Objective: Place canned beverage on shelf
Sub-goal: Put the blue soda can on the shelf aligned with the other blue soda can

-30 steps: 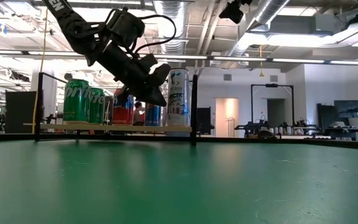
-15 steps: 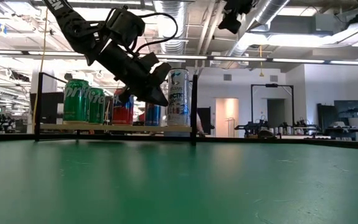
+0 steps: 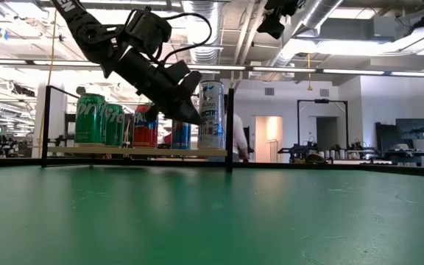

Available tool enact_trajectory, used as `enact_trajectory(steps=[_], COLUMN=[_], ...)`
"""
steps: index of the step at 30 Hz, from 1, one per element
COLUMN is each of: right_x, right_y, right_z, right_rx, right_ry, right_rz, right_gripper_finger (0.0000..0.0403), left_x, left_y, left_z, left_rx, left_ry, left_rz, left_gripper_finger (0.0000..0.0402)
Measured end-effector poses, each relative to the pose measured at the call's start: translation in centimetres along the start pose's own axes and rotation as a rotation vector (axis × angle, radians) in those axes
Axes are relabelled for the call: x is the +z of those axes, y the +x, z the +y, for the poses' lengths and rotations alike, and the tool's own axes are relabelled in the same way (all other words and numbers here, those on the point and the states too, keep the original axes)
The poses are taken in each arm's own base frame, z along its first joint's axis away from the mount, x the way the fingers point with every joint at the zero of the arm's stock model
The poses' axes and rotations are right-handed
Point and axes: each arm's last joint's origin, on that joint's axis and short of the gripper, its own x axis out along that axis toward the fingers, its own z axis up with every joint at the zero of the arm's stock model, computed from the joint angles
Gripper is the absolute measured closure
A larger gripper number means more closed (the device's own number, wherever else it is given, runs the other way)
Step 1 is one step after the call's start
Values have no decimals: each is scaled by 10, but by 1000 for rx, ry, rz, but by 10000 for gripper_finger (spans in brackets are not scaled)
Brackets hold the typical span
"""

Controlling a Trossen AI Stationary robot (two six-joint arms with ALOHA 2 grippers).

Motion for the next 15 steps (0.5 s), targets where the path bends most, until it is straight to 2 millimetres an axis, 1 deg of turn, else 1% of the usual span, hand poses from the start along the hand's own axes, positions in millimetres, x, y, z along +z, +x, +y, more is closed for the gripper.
enact_trajectory(steps=[5, 10, 15], right_x=[0, 1, 7], right_y=[0, 1, 6], right_z=[0, 1, 5], right_rx=[0, 2, 7], right_ry=[0, -8, -36], right_rz=[0, -4, -26], right_gripper_finger=[87, 87, 87], left_x=[9, 15, 18], left_y=[-10, -23, -17], left_z=[-2, 3, 17], left_rx=[-48, 0, 41], left_ry=[16, 28, -25], left_rz=[-4, 33, 15], left_gripper_finger=[401, 401, 401])
